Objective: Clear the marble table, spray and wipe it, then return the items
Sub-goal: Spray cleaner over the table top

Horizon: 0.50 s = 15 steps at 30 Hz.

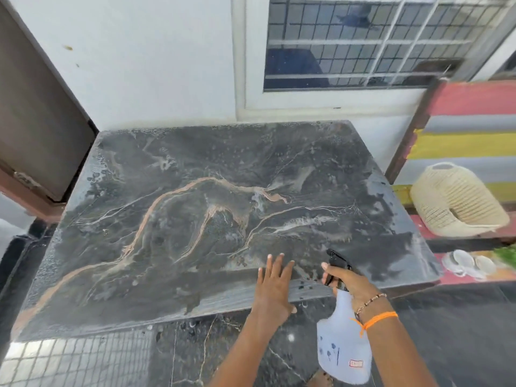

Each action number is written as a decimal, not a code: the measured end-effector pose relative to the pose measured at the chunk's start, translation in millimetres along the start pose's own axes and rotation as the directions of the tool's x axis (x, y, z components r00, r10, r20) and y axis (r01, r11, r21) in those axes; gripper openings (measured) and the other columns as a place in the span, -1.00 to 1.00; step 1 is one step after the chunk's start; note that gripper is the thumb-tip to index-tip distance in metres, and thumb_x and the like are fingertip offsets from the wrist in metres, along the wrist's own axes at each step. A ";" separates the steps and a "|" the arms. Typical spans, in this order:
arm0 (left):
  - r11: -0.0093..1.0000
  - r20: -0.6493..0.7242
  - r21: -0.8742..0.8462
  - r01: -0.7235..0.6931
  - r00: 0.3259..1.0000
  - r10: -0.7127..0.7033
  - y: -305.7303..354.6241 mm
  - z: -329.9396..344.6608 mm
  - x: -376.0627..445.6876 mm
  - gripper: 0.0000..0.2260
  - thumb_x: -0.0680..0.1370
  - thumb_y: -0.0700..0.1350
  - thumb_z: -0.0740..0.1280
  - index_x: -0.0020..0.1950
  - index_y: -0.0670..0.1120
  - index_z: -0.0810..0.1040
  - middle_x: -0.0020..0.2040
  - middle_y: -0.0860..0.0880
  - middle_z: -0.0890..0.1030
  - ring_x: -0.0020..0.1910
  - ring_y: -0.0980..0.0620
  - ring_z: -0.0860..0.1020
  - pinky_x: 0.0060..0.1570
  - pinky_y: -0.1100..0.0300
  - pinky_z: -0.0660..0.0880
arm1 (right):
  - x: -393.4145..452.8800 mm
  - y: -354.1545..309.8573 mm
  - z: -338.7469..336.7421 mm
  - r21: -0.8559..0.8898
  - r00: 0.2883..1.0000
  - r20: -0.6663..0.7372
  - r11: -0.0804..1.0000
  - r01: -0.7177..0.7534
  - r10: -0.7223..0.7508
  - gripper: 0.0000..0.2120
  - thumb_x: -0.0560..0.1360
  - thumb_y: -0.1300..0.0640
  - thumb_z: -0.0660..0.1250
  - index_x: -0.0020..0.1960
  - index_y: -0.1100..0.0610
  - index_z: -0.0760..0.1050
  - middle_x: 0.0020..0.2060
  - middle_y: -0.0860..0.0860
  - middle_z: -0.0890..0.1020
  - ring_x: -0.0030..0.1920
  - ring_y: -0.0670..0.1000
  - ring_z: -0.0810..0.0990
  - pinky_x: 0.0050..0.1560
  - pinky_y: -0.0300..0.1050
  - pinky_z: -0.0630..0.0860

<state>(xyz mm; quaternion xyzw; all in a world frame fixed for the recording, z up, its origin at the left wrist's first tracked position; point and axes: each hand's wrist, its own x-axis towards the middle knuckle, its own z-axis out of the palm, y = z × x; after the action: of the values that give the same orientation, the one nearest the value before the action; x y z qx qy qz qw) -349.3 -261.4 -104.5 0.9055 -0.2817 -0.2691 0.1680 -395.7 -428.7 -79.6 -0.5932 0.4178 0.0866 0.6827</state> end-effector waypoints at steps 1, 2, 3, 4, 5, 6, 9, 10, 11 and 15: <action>1.000 0.012 0.011 -0.010 1.000 0.010 10.9 4.2 5.9 -0.16 0.44 -0.15 0.41 0.52 -0.01 -0.11 0.55 -0.03 -0.18 0.50 -0.11 -0.27 0.47 -0.05 -0.20 | 1.6 2.5 -11.3 0.005 0.999 -0.030 1.000 -0.021 0.021 -0.69 0.51 0.24 0.30 -0.41 0.23 0.46 -0.61 0.03 0.51 -0.52 -0.01 0.46 -0.53 -0.30 0.40; 1.000 0.024 0.021 -0.015 1.000 0.015 21.4 8.9 11.9 -0.15 0.44 -0.15 0.42 0.52 -0.01 -0.11 0.55 -0.03 -0.19 0.50 -0.10 -0.27 0.47 -0.05 -0.20 | 3.4 5.0 -23.0 0.023 0.997 -0.056 0.999 -0.047 0.048 -0.70 0.50 0.24 0.31 -0.40 0.23 0.45 -0.62 0.03 0.49 -0.60 -0.05 0.45 -0.58 -0.33 0.37; 0.999 0.036 0.033 -0.017 0.999 0.016 31.8 13.8 16.9 -0.14 0.44 -0.14 0.42 0.52 -0.01 -0.12 0.55 -0.02 -0.19 0.50 -0.10 -0.27 0.47 -0.05 -0.20 | 4.8 7.3 -34.9 0.051 0.994 -0.073 0.996 -0.071 0.075 -0.71 0.50 0.24 0.31 -0.40 0.23 0.45 -0.62 0.04 0.47 -0.65 -0.08 0.44 -0.59 -0.33 0.37; 0.999 0.045 0.043 -0.018 0.999 0.017 42.0 18.1 21.5 -0.14 0.43 -0.14 0.43 0.52 -0.01 -0.11 0.55 -0.02 -0.19 0.50 -0.10 -0.27 0.47 -0.06 -0.19 | 6.7 9.1 -46.7 0.076 0.992 -0.079 0.993 -0.088 0.094 -0.70 0.50 0.25 0.31 -0.41 0.23 0.44 -0.63 0.04 0.46 -0.67 -0.09 0.42 -0.57 -0.30 0.38; 0.999 0.050 0.050 -0.014 0.999 0.012 52.0 23.1 25.5 -0.14 0.43 -0.14 0.43 0.52 0.00 -0.11 0.55 -0.02 -0.18 0.50 -0.10 -0.27 0.47 -0.08 -0.19 | 8.6 10.7 -59.6 0.105 0.992 -0.074 0.990 -0.095 0.104 -0.69 0.50 0.26 0.30 -0.42 0.23 0.42 -0.65 0.04 0.45 -0.68 -0.09 0.41 -0.55 -0.28 0.38; 0.999 0.058 0.053 -0.008 0.998 0.005 62.2 28.2 29.2 -0.14 0.43 -0.14 0.43 0.52 0.01 -0.10 0.55 -0.02 -0.18 0.50 -0.11 -0.27 0.46 -0.10 -0.18 | 10.1 12.0 -72.7 0.135 0.992 -0.066 0.986 -0.098 0.107 -0.68 0.51 0.27 0.29 -0.42 0.24 0.41 -0.67 0.04 0.45 -0.68 -0.08 0.40 -0.57 -0.28 0.37; 0.995 0.085 0.085 0.048 0.995 -0.055 93.5 42.9 38.8 -0.14 0.43 -0.12 0.43 0.52 0.03 -0.11 0.54 -0.07 -0.23 0.49 -0.17 -0.29 0.44 -0.20 -0.19 | 9.9 12.8 -109.4 0.181 0.998 -0.033 0.982 -0.055 0.062 -0.75 0.49 0.27 0.30 -0.36 0.25 0.45 -0.64 0.03 0.51 -0.63 -0.05 0.44 -0.51 -0.25 0.40; 0.993 0.083 0.098 0.073 0.993 -0.081 104.1 47.0 42.0 -0.15 0.44 -0.10 0.42 0.52 0.04 -0.11 0.54 -0.09 -0.24 0.48 -0.20 -0.30 0.42 -0.23 -0.19 | 9.3 13.8 -121.6 0.165 0.999 -0.037 0.986 -0.021 0.027 -0.80 0.48 0.28 0.32 -0.33 0.24 0.48 -0.61 0.03 0.53 -0.55 -0.01 0.46 -0.42 -0.22 0.42; 0.991 0.071 0.104 0.089 0.993 -0.096 110.5 50.1 44.2 -0.17 0.45 -0.08 0.41 0.52 0.04 -0.11 0.53 -0.10 -0.24 0.48 -0.22 -0.30 0.42 -0.24 -0.20 | 8.1 15.1 -129.6 0.138 0.999 -0.037 0.990 0.015 -0.010 -0.82 0.46 0.29 0.34 -0.32 0.23 0.49 -0.58 0.03 0.53 -0.48 0.02 0.46 -0.34 -0.20 0.42; 0.997 0.050 0.079 0.026 0.998 -0.030 154.9 63.6 61.9 -0.21 0.48 -0.08 0.36 0.52 0.03 -0.12 0.54 -0.07 -0.22 0.49 -0.19 -0.30 0.44 -0.18 -0.22 | 6.2 10.3 -182.3 0.099 0.994 -0.085 0.993 0.071 -0.062 -0.84 0.42 0.25 0.41 -0.31 0.15 0.51 -0.49 0.03 0.53 -0.34 0.05 0.43 -0.24 -0.11 0.42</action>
<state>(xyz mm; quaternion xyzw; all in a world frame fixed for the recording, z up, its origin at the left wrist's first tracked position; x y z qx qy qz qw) -408.2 -429.8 -109.0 0.9081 -0.2836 -0.2832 0.1215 -483.3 -589.1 -81.7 -0.5743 0.4291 0.0182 0.6969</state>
